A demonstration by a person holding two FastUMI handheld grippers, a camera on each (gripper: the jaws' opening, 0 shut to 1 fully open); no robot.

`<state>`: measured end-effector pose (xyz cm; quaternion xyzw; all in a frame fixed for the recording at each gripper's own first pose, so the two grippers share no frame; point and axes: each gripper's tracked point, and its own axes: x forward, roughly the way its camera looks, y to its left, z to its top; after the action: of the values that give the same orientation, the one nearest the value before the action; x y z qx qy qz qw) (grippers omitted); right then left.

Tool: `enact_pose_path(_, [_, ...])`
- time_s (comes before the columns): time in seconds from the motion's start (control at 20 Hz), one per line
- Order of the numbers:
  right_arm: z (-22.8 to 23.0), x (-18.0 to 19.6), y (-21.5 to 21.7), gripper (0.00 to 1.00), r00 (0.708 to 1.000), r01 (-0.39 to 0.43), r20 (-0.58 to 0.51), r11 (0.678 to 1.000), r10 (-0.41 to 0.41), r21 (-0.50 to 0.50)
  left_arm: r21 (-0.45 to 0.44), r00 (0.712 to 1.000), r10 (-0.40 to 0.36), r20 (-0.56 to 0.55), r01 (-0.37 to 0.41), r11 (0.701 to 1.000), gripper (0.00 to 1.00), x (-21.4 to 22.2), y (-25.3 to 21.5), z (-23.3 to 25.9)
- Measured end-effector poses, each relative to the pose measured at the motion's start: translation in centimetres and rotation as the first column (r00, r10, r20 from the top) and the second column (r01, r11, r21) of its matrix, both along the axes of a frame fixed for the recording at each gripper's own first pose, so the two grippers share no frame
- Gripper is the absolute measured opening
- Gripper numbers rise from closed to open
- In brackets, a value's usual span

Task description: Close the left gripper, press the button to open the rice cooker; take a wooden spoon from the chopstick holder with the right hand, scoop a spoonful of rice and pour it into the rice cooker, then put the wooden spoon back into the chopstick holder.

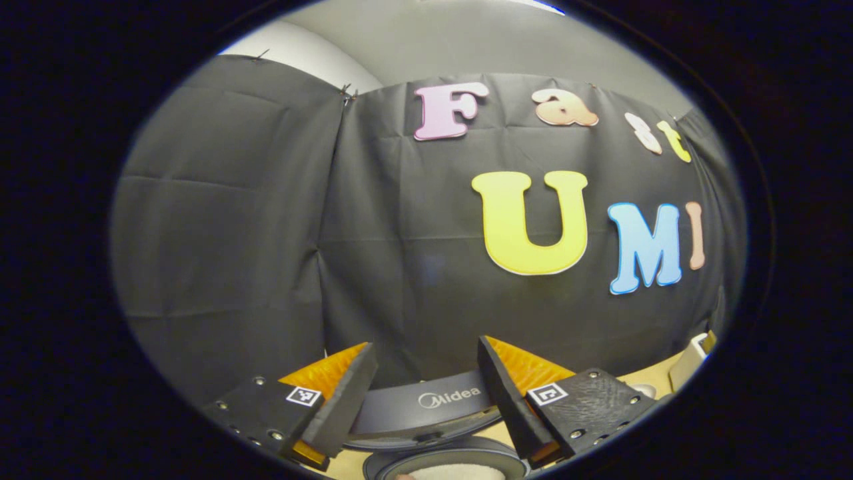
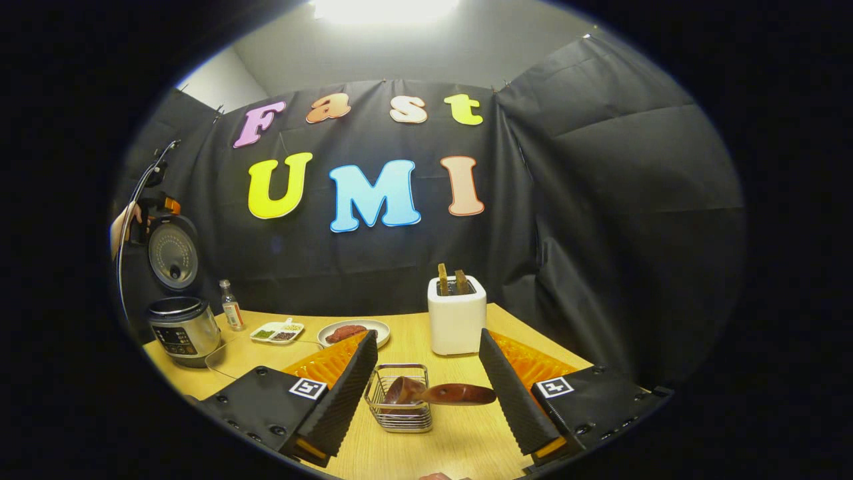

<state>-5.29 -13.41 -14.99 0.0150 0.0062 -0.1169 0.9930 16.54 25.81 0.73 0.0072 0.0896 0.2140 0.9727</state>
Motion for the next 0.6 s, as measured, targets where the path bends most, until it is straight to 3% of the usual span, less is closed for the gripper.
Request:
enact_pose_path(0.05, [-0.2, 0.4, 0.4, 0.98, 1.000, -0.011, 0.000, 1.000, 0.011, 0.017, -0.010, 1.000, -0.002, -0.011, 0.002, 1.000, 0.96, -0.3, -0.3, 0.0])
enact_pose_path(0.3, [-0.4, 1.6, 1.7, 0.98, 0.997, -0.073, -0.013, 0.997, 0.073, -0.024, -0.062, 0.993, -0.063, -0.099, 0.057, 0.996, 0.97, -1.3, -2.2, -1.1])
enact_pose_path(0.6, [0.0, 2.0, 3.3, 0.98, 0.988, -0.156, -0.029, 0.985, 0.155, -0.078, -0.169, 0.983, -0.068, -0.171, 0.039, 0.985, 0.97, -4.9, -5.1, -2.4])
